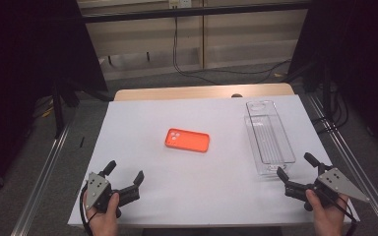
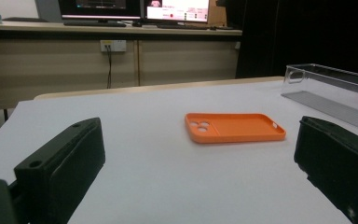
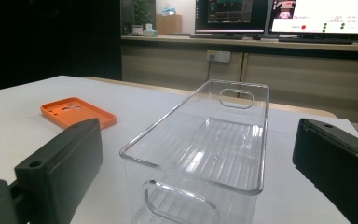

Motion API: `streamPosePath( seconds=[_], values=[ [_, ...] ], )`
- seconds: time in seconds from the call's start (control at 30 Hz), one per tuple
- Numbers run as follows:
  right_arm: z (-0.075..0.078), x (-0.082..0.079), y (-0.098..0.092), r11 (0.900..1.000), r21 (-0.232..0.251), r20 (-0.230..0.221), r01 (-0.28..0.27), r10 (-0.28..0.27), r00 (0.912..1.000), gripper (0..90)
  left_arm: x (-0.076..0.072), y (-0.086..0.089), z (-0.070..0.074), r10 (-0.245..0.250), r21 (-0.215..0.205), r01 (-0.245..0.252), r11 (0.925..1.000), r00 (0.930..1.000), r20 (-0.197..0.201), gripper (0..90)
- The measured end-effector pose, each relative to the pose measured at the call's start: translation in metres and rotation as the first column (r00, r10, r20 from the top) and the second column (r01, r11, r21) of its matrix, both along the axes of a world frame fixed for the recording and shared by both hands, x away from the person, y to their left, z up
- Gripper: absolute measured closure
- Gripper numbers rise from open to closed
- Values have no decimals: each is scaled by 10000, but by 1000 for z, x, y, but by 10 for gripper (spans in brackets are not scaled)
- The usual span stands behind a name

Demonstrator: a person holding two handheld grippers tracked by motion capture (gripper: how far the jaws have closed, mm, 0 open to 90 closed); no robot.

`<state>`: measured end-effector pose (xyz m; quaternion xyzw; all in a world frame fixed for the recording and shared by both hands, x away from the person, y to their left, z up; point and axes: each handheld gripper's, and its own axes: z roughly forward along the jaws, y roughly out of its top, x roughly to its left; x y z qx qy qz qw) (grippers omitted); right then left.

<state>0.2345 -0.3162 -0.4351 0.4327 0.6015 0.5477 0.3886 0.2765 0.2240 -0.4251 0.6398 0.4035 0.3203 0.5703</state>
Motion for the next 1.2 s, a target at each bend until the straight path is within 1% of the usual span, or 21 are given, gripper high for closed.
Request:
streamPosePath(
  seconds=[0.1,0.17,0.43,0.53,0.63,0.67,0.7,0.8,0.83,0.87,0.93,0.97,1.0,1.03,1.07,1.1,1.13,1.17,1.2],
  values=[
    [0,1,0,10000,84,7,-1,1,10000,13,0,-1,-1,10,-41,-10,10000,10000,-50,16],
    [-1,2,-1,9999,130,2,2,-2,10000,13,1,-2,-1,5,45,-5,10000,10000,-66,16],
    [-1,4,1,9997,145,-33,-173,173,9998,13,-2,-4,-1,-49,59,49,10000,9999,-145,16],
    [0,4,3,9997,115,33,-226,226,9997,14,0,-6,-1,-129,-164,126,9998,9998,-171,16],
    [0,5,3,9996,131,14,-233,233,9997,14,2,-7,0,-130,-92,129,9999,9998,-151,14],
    [0,5,3,9997,137,11,-213,213,9998,14,3,-10,0,-131,-229,126,9997,9996,-232,12],
    [0,5,3,9996,119,-6,-247,247,9997,14,3,-10,0,-131,-229,126,9997,9996,-232,11],
    [0,6,4,9995,128,8,-281,281,9996,14,6,-16,1,-541,-111,538,9985,9980,-313,11],
    [-1,6,4,9995,120,20,-297,297,9996,14,6,-16,1,-541,-111,538,9985,9980,-313,12],
    [-1,6,4,9995,109,15,-296,296,9996,14,8,-18,4,-659,-188,656,9977,9977,-182,11],
    [-1,6,4,9996,118,0,-273,273,9996,13,11,-22,7,-675,-150,675,9976,9977,-56,10],
    [-1,7,4,9995,125,-2,-280,280,9996,13,13,-23,9,-657,-19,657,9978,9978,3,10],
    [-1,7,4,9996,102,1,-279,279,9996,14,13,-23,9,-657,-19,657,9978,9978,3,9],
    [-1,7,4,9995,96,-8,-288,288,9996,13,16,-28,11,-783,62,783,9969,9968,150,9],
    [-1,8,4,9996,95,-21,-283,283,9996,13,16,-28,11,-783,62,783,9969,9968,150,9],
    [-1,8,4,9995,112,-28,-292,293,9996,13,19,-32,12,-925,193,919,9956,9952,315,5],
    [-1,8,4,9995,112,-28,-292,293,9996,13,19,-32,12,-925,193,919,9956,9952,315,6],
    [-1,8,4,9995,96,-42,-313,313,9995,13,24,-36,10,-1150,188,1145,9932,9929,316,10],
    [-1,8,4,9995,101,-42,-312,313,9995,13,25,-38,10,-1226,197,1220,9923,9921,281,8]
  ],
)
